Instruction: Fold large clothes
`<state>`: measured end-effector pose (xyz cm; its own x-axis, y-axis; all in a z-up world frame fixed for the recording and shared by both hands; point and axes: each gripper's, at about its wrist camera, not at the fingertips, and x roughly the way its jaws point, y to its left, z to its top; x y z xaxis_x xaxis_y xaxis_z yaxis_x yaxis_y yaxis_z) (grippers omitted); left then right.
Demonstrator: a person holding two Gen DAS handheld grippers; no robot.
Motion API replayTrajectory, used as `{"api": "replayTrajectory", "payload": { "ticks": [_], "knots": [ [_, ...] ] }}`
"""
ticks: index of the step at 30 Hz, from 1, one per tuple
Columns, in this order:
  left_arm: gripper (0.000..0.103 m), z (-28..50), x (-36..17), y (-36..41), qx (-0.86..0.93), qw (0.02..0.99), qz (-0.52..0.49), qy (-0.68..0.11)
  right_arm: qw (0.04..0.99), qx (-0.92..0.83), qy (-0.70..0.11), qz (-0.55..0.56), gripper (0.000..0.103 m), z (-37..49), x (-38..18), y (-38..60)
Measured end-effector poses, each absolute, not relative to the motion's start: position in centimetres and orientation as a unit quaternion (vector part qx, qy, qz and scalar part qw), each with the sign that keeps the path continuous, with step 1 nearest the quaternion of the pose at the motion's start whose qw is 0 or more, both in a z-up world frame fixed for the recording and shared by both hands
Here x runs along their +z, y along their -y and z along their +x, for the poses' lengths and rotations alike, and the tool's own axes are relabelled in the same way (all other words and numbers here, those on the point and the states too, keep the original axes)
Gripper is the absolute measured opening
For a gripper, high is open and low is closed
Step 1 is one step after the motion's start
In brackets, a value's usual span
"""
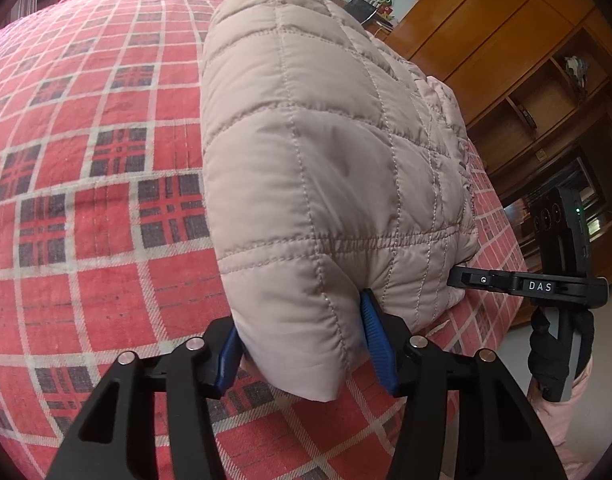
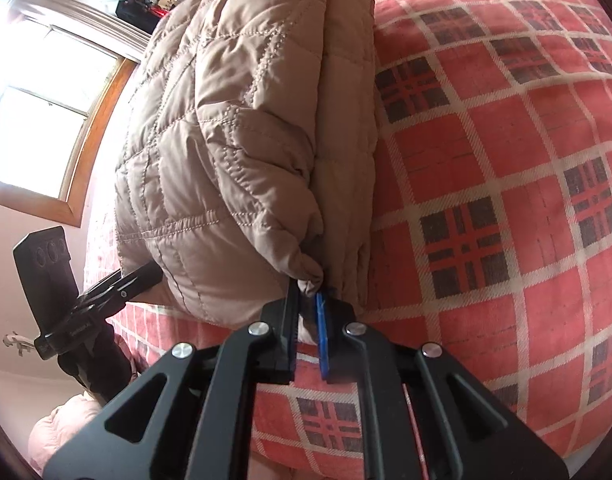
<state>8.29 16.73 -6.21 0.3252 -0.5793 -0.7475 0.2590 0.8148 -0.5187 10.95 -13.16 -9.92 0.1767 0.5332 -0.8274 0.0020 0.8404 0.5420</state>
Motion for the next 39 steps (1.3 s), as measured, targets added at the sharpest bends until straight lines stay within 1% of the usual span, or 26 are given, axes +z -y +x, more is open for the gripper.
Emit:
{"api": "replayTrajectory", "payload": {
  "ticks": [2,7,9,11,12,13,14,15,17,22,23,24,25,27,31,33,36,38,39],
  "knots": [
    [0.059,8.2,-6.0,-16.8,-0.262,0.800,-0.152,-0.518,0.740,0.183,-0.611,0.216,0.009,10.7,-9.7,13.2],
    [0.063,7.4,-5.0,-17.1,-0.260,0.806,-0.130,-0.516,0.749,0.180,-0.604,0.206,0.016,10.1,-8.6,13.1],
    [0.064,7.0,-4.5,-17.3,-0.258,0.810,-0.120,-0.512,0.751,0.180,-0.601,0.207,0.018,10.0,-8.2,13.2],
    [0.064,6.6,-4.0,-17.6,-0.255,0.817,-0.111,-0.506,0.755,0.177,-0.598,0.201,0.022,10.1,-7.6,13.2],
    [0.064,6.4,-3.7,-17.8,-0.252,0.821,-0.104,-0.502,0.758,0.174,-0.597,0.198,0.030,10.1,-7.3,13.3],
    [0.064,6.2,-3.3,-18.1,-0.248,0.826,-0.099,-0.497,0.763,0.168,-0.594,0.192,0.040,10.0,-6.9,13.3],
    [0.065,6.0,-3.0,-18.2,-0.246,0.831,-0.094,-0.491,0.770,0.160,-0.589,0.184,0.044,9.9,-6.3,13.3],
    [0.065,5.8,-2.7,-18.4,-0.243,0.834,-0.090,-0.487,0.776,0.156,-0.585,0.179,0.046,9.9,-5.7,13.4],
    [0.066,5.9,-2.4,-18.8,-0.241,0.837,-0.091,-0.483,0.780,0.159,-0.578,0.180,0.046,10.2,-4.7,13.4],
    [0.067,7.4,-1.9,-19.5,-0.251,0.830,-0.120,-0.484,0.795,0.151,-0.558,0.186,0.061,11.4,-2.7,14.2],
    [0.068,8.0,-1.8,-19.9,-0.257,0.826,-0.133,-0.484,0.795,0.154,-0.554,0.192,0.063,11.8,-2.5,14.4],
    [0.071,8.5,-1.6,-20.1,-0.262,0.825,-0.141,-0.481,0.795,0.157,-0.552,0.196,0.070,12.2,-2.4,14.5],
    [0.076,9.1,-1.6,-20.4,-0.266,0.824,-0.146,-0.478,0.795,0.161,-0.550,0.199,0.076,12.7,-2.4,14.7],
    [0.077,11.1,-1.9,-20.7,-0.260,0.825,-0.151,-0.478,0.793,0.165,-0.550,0.202,0.082,14.0,-2.5,14.6],
    [0.078,15.0,-3.7,-20.9,-0.271,0.803,-0.179,-0.500,0.773,0.192,-0.562,0.223,0.086,16.4,-4.0,14.5],
    [0.082,16.4,-4.6,-20.7,-0.304,0.785,-0.200,-0.502,0.765,0.201,-0.568,0.227,0.086,17.4,-5.1,14.4],
    [0.086,17.9,-6.0,-20.3,-0.340,0.755,-0.235,-0.510,0.750,0.218,-0.573,0.248,0.090,18.5,-6.6,14.3],
    [0.092,18.7,-7.0,-20.0,-0.352,0.745,-0.249,-0.509,0.740,0.228,-0.576,0.262,0.091,19.1,-7.8,14.4],
    [0.093,19.0,-7.5,-20.0,-0.357,0.741,-0.255,-0.509,0.735,0.232,-0.578,0.268,0.092,19.4,-8.3,14.5]
  ]
}}
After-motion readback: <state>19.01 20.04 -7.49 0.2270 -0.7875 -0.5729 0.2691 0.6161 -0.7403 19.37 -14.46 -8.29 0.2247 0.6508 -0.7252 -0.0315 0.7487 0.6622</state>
